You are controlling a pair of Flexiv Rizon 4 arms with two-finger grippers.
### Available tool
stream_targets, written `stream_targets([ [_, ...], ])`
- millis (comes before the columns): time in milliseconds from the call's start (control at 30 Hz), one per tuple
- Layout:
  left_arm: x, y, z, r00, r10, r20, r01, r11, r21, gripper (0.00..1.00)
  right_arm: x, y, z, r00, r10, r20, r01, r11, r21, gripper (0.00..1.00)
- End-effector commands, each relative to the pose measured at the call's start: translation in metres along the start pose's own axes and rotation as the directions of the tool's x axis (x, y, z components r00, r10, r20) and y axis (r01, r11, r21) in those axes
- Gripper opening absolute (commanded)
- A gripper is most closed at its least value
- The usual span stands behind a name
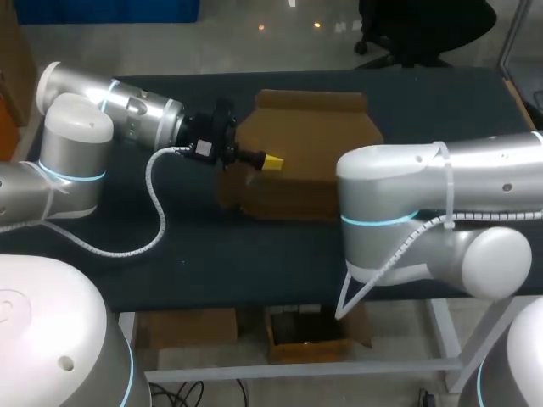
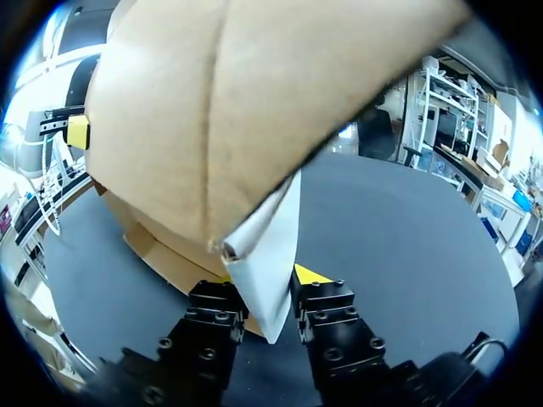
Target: Assemble the packaging by folding the flat box into shape, placing the metal phone stand inside, and closing the box properly
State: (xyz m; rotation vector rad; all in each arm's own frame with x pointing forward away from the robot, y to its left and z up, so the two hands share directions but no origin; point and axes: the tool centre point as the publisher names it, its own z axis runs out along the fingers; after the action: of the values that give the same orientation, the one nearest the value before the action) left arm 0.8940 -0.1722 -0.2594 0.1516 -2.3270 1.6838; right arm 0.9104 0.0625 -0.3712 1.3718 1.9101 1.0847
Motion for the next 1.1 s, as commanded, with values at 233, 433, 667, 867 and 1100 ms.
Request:
stream_targets([
  [233,-0.0012,0.0026,0.0018,1.0,0.0,-0.001,0.0,1.0,0.0,0.0,0.0075,-0.0105,-0.006,0.998,0.031,0.057,-0.031,0.999,0.01,0.29],
  [433,-0.0012,0.0026,0.0018,1.0,0.0,-0.001,0.0,1.0,0.0,0.0,0.0083,-0.0126,-0.0106,0.997,0.042,0.064,-0.043,0.999,0.018,0.31],
  [667,-0.0012,0.0026,0.0018,1.0,0.0,-0.001,0.0,1.0,0.0,0.0,0.0069,-0.0086,-0.0101,0.997,0.031,0.071,-0.032,0.999,0.013,0.28],
  [867,-0.0012,0.0026,0.0018,1.0,0.0,-0.001,0.0,1.0,0.0,0.0,0.0076,-0.0083,-0.0087,0.997,0.028,0.073,-0.029,0.999,0.013,0.23],
  [1100,-0.0012,0.0026,0.0018,1.0,0.0,-0.001,0.0,1.0,0.0,0.0,0.0069,-0.0081,-0.0077,0.996,0.032,0.082,-0.034,0.999,0.014,0.13],
])
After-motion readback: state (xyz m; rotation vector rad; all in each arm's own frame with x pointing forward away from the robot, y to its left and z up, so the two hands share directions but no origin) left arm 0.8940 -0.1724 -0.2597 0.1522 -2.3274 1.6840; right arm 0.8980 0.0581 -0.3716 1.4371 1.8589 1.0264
